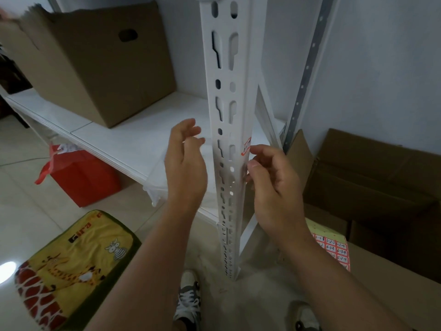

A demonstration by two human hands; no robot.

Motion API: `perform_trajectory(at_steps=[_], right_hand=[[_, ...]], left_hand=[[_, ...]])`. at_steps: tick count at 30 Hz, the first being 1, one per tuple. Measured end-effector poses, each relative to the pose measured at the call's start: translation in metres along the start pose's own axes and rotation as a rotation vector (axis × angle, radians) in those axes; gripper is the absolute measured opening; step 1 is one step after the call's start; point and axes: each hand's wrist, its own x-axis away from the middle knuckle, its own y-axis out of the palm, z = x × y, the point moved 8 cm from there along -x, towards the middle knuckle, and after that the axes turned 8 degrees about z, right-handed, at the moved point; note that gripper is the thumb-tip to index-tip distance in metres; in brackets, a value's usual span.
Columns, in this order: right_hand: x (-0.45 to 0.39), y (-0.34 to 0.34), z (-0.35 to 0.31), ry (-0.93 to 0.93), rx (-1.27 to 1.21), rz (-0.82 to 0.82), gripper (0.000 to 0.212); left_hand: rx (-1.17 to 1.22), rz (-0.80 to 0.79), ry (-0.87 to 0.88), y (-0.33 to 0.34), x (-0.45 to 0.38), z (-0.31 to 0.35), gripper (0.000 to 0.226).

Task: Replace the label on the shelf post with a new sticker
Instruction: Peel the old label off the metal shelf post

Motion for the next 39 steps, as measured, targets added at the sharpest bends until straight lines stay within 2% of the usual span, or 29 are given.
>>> perform_trajectory(at_steps=[5,7,14,24,27,30,31,34,39], right_hand=[[-0.002,0.004,-0.004,0.089,-0.12,-0.055,0.021],[-0.001,0.005,-0.006,0.104,-0.146,-0.075,0.022],[-0.002,0.004,-0.004,0.13,-0.163,-0.075,0.024],[-0.007,0.001,0.003,0.083,-0.103,-0.067,0.014],[-0.009,-0.002,0.001,0.02,-0.022,-0.018,0.015],[-0.007,-0.002,-0.007,-0.091,0.117,0.04,0.036],[-0.005,-0.001,-0.01,-0.148,0.15,0.063,0.036],[-0.001,0.002,-0.018,-0.313,0.231,0.133,0.014],[0.004,0.011,-0.022,-0.476,0.384,0.177,0.026]], left_hand=[[0.1,-0.272,0.145,0.027,0.046,0.035,0.057],[0.123,-0.282,0.147,0.03,0.05,0.036,0.062],[0.153,-0.297,0.15,0.034,0.049,0.033,0.061],[0.259,-0.372,0.107,0.037,0.047,0.028,0.062],[0.346,-0.367,0.017,0.036,0.042,0.022,0.063],[0.371,-0.349,0.006,0.037,0.043,0.022,0.061],[0.374,-0.341,0.011,0.037,0.044,0.022,0.059],[0.384,-0.315,0.025,0.037,0.044,0.022,0.056],[0.399,-0.288,0.015,0.038,0.043,0.019,0.05]])
